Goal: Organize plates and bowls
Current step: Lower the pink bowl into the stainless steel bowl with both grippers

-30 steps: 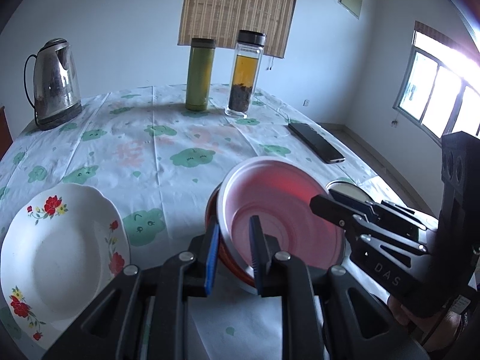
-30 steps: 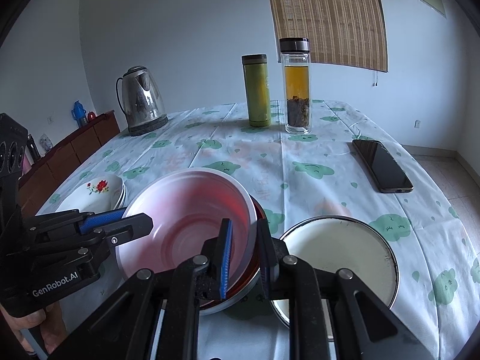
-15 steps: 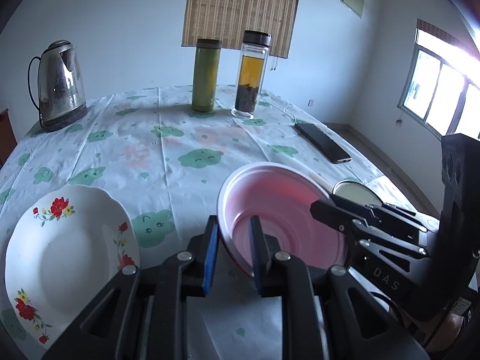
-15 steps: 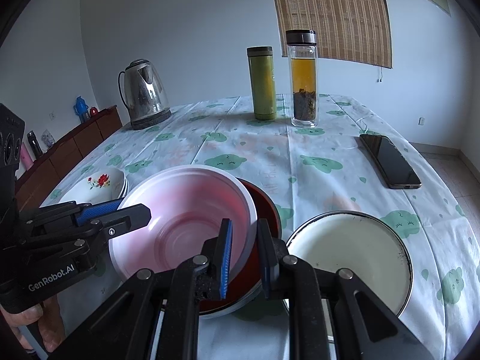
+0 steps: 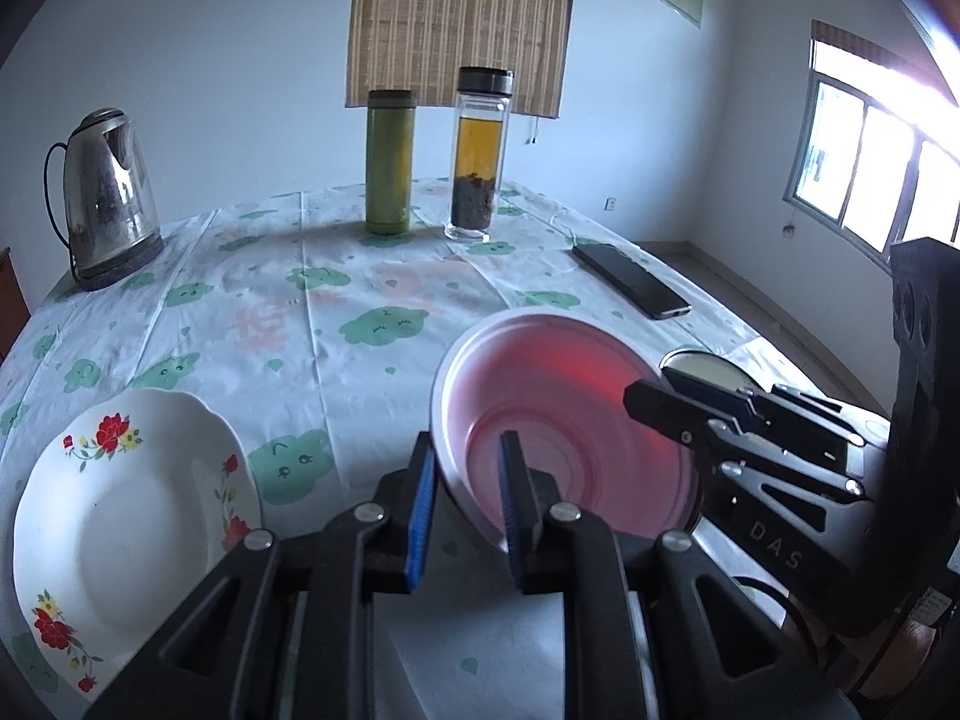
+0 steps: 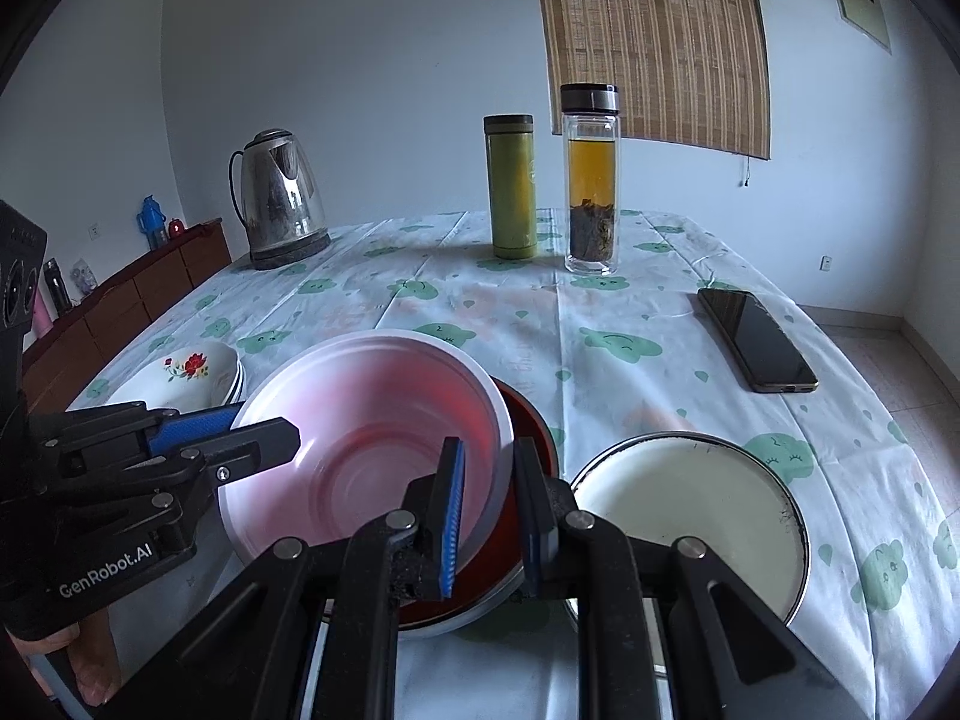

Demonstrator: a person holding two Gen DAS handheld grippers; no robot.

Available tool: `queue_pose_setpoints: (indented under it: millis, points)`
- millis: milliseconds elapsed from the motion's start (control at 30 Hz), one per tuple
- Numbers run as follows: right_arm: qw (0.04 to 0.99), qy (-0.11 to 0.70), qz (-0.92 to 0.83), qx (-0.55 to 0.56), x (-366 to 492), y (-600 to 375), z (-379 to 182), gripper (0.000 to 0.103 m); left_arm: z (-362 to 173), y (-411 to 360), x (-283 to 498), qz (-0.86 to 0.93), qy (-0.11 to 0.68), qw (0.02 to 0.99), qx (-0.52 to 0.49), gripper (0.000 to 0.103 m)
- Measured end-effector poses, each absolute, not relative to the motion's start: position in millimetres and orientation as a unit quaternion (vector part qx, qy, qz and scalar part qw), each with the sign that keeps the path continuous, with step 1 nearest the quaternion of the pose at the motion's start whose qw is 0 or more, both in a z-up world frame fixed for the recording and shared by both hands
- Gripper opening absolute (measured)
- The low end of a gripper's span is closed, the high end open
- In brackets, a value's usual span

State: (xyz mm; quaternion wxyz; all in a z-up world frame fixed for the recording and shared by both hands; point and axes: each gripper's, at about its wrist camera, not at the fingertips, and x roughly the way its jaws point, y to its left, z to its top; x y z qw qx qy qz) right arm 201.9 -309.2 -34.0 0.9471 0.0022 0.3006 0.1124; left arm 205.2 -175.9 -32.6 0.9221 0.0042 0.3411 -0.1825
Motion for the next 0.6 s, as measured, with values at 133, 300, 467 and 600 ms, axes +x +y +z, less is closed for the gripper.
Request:
queue_pose_setpoints:
  millis: [133,300,467,600]
  points:
    - [0.950,0.296,0.101,0.006,201.4,-314.6,-33.1,0.018,-33.1,-180.3,204.3,-0.200,0.342,0.918,0.002,0.018]
    - [0.946,0.304,0.111,0.030,205.3,-319.9,-36.5,0.018,-31.6,-178.4,204.6,-0.196,0.336,0.921,0.002,0.019]
    - [0.939,0.312,0.131,0.055,209.3,-321.2,-41.3,0.019,-33.2,-176.4,204.0,-0.190,0.338,0.922,0.005,0.021]
    - [0.941,0.309,0.126,0.048,208.4,-317.3,-42.1,0.019,-35.6,-180.1,202.6,-0.186,0.336,0.923,0.022,0.025]
